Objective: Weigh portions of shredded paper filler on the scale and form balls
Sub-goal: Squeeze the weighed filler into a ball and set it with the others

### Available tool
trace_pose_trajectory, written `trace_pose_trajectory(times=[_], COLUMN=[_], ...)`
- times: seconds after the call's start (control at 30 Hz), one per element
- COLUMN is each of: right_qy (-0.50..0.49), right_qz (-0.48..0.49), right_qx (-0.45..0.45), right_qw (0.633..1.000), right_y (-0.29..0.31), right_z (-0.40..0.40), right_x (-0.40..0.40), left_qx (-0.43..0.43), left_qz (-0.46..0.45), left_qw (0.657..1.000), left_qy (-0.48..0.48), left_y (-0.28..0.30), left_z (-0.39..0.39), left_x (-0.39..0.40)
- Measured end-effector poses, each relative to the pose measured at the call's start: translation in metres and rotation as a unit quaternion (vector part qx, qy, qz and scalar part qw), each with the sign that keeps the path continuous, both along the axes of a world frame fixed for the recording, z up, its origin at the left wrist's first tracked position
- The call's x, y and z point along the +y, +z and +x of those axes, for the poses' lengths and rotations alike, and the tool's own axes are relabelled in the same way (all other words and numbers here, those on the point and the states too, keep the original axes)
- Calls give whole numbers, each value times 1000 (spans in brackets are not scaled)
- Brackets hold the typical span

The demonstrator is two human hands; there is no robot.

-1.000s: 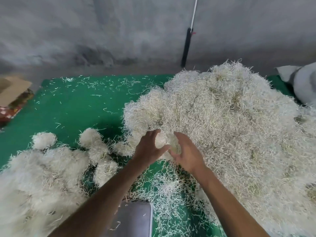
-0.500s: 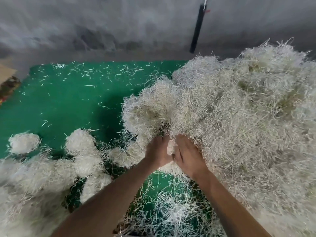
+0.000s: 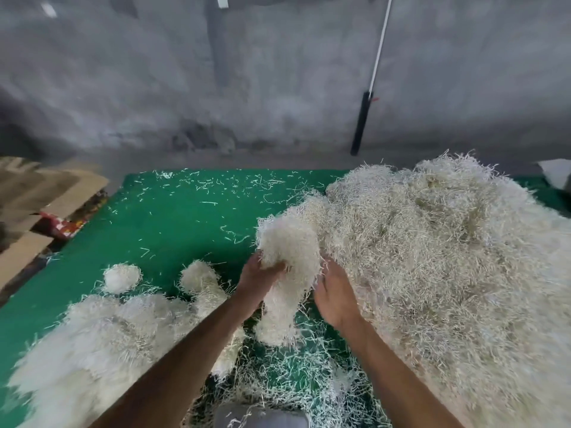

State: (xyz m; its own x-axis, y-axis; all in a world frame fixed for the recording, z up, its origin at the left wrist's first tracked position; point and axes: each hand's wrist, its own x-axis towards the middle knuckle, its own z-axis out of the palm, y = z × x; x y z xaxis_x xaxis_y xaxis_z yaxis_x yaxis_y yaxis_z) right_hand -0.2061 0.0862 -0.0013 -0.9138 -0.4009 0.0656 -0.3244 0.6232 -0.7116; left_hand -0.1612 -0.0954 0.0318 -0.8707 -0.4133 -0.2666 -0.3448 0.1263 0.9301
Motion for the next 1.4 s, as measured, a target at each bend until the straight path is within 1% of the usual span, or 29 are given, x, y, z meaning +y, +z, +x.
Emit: trace_pose_trajectory(times=[0.13, 0.17, 0.27, 0.37, 0.4, 0.47, 0.5, 0.53, 0.57, 0.6, 0.63, 0.67, 0.73, 0.77, 0.8, 0.83, 0.87, 0.9, 0.93, 1.0, 1.03, 1.13, 1.17, 1.2, 1.23, 1.27, 1.3, 1.37, 1.4], right_qy=[-20, -24, -25, -3, 4, 16, 20, 21, 20, 17, 12, 1, -23, -18, 8, 53, 97, 122, 122, 58, 31, -3, -12, -22, -32, -47, -64, -94, -97], right_qz=[-93, -112, -159, -162, -167, -182, -184, -180, -175, -169, -162, -151, -113, -83, -38, 13, 53, 71, 64, 3, -21, -86, -116, -147, -173, -193, -210, -225, -220], right_qx=[90, 97, 70, -10, -33, -47, -42, -31, -20, -16, -16, -20, -12, 6, 33, 61, 78, 77, 58, -14, -36, -45, -53, -61, -73, -88, -102, -102, -84], right_qw=[991, 989, 985, 987, 985, 982, 982, 983, 984, 985, 987, 988, 993, 996, 999, 997, 991, 987, 989, 998, 999, 995, 992, 987, 982, 976, 970, 965, 967], right_y=[59, 72, 97, 107, 108, 108, 105, 101, 96, 92, 86, 82, 78, 78, 80, 81, 80, 77, 75, 77, 77, 73, 73, 73, 71, 70, 70, 69, 68], right_z=[43, 55, 86, 116, 125, 143, 150, 156, 162, 167, 171, 173, 175, 177, 180, 184, 189, 194, 196, 191, 188, 193, 200, 206, 209, 207, 205, 204, 206], right_x=[-24, -27, -27, -23, -22, -25, -27, -29, -31, -30, -29, -25, -15, -12, -11, -12, -16, -19, -19, -10, -4, -3, -11, -18, -20, -20, -17, -11, -15], left_qx=[42, 51, 14, -14, -17, -18, -16, -47, -86, -96, -89, -73, 27, 67, 103, 97, 121, 108, 47, 7, 2, 45, 30, 44, 55, 58, 66, 103, 88], left_qz=[-33, -61, -174, -77, -16, -14, -43, -94, -110, -98, -67, -3, 135, 177, 179, 172, 229, 312, 372, 431, 408, 274, 305, 318, 300, 272, 299, 286, 284], left_qw=[998, 996, 985, 997, 999, 998, 998, 994, 990, 991, 994, 997, 986, 977, 977, 979, 966, 944, 924, 889, 896, 946, 928, 922, 921, 930, 917, 917, 915], left_qy=[42, 33, 6, 28, 49, 57, 52, 31, 7, 2, 12, 36, 95, 96, 56, 56, 5, 23, 80, 158, 177, 165, 212, 215, 244, 239, 254, 259, 271], left_y=[39, 50, 72, 85, 89, 82, 72, 67, 64, 61, 54, 49, 54, 60, 67, 70, 70, 63, 61, 56, 49, 42, 44, 44, 42, 41, 46, 49, 43], left_z=[26, 37, 67, 84, 91, 116, 131, 148, 163, 174, 181, 186, 198, 203, 208, 207, 210, 212, 209, 197, 205, 209, 210, 210, 214, 217, 217, 220, 217], left_x=[-2, -2, -5, -16, -17, -14, -7, -3, 2, -1, -6, -11, -23, -23, -24, -19, -13, -9, -8, -21, -31, -29, -24, -19, -13, -10, -8, -9, -5])
